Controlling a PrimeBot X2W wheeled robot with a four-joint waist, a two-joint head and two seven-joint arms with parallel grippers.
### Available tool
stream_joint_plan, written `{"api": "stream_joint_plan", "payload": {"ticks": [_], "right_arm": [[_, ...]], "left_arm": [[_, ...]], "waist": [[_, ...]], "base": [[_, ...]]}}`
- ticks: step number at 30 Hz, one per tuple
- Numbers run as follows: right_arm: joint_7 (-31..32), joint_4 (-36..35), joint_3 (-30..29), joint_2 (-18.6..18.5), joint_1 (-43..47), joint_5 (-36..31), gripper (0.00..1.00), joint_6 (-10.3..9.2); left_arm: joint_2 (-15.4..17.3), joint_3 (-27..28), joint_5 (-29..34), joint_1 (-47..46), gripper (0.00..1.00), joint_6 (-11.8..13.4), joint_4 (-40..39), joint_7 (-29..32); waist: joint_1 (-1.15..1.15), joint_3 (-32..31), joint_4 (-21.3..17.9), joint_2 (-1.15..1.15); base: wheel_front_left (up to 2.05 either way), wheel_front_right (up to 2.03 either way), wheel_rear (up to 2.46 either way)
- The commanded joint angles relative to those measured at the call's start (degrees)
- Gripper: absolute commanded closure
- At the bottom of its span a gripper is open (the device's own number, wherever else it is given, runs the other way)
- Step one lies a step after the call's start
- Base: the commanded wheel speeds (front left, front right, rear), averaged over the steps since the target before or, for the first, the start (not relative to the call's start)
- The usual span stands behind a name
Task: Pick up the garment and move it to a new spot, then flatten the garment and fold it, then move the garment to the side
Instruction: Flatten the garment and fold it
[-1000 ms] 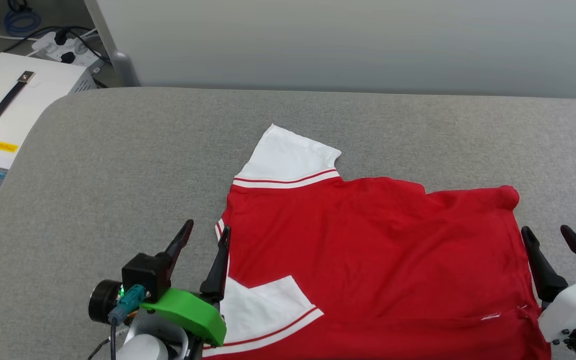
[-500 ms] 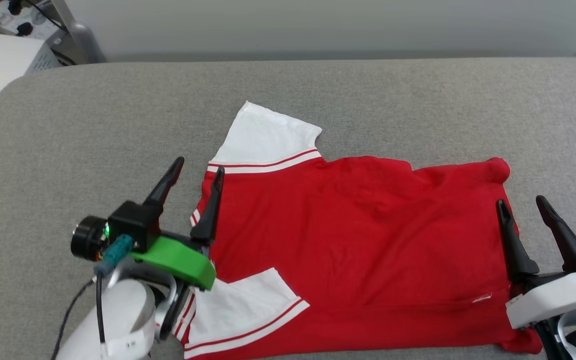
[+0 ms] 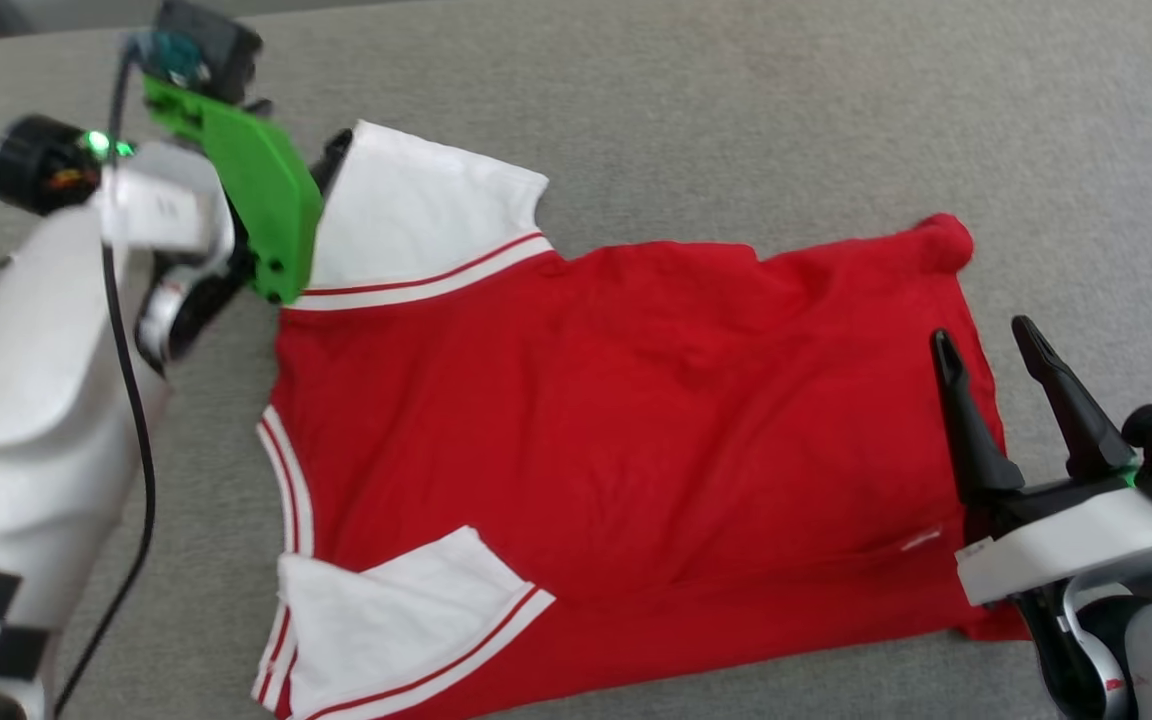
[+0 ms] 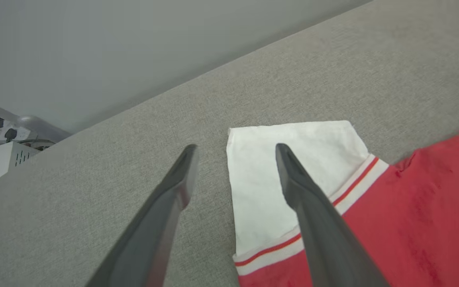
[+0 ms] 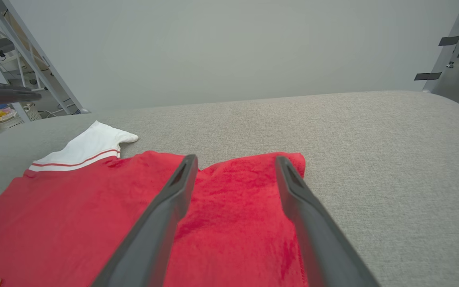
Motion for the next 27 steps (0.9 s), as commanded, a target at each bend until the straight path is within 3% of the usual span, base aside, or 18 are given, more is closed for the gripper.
{"api": "stream_joint_plan", "payload": {"ticks": [1, 3, 9, 21, 22, 23, 27], "right_arm": [[-0.6, 0.0, 0.6, 0.1, -1.3, 0.3, 0.0, -0.03], [-1.5, 0.3, 1.8, 0.1, -2.3, 0.6, 0.0, -0.03], [-2.8, 1.2, 3.5, 0.5, -3.6, 1.7, 0.0, -0.03], [-4.2, 3.7, 4.8, -0.4, -4.5, 2.3, 0.0, -0.03], [-4.1, 3.7, 4.8, -0.5, -4.5, 2.3, 0.0, -0.03], [-4.1, 3.7, 4.7, -0.5, -4.5, 2.2, 0.0, -0.03], [-3.7, 3.6, 4.5, -1.0, -4.5, 2.0, 0.0, -0.03]], "left_arm": [[0.4, -0.2, -1.3, -3.1, 0.0, -0.4, 1.6, 2.9], [1.2, -0.9, -2.2, -8.1, 0.0, -0.7, 5.4, 9.2], [0.2, -0.2, -5.0, -13.5, 0.0, 0.7, 13.4, 17.2], [0.9, -0.8, -4.9, -13.8, 0.0, 2.2, 22.5, 19.1], [0.7, -0.9, -5.3, -13.5, 0.45, 2.0, 23.0, 19.7], [0.3, -0.8, -6.2, -13.0, 1.0, 1.7, 23.5, 20.6], [-1.1, -0.2, -8.3, -12.0, 1.0, 1.2, 23.7, 20.7]], "waist": [[-0.01, 5.1, -5.0, 0.0], [-0.01, 7.0, -6.7, 0.0], [-0.01, 9.5, -9.0, 0.0], [-0.01, 10.4, -10.1, 0.0], [-0.01, 10.3, -10.0, 0.0], [-0.01, 10.1, -9.8, 0.0], [-0.01, 9.4, -8.6, 0.0]], "base": [[0.0, 0.0, 0.0], [0.0, 0.0, 0.0], [0.0, 0.0, 0.0], [0.0, 0.0, 0.0], [0.0, 0.0, 0.0], [0.0, 0.0, 0.0], [0.0, 0.0, 0.0]]}}
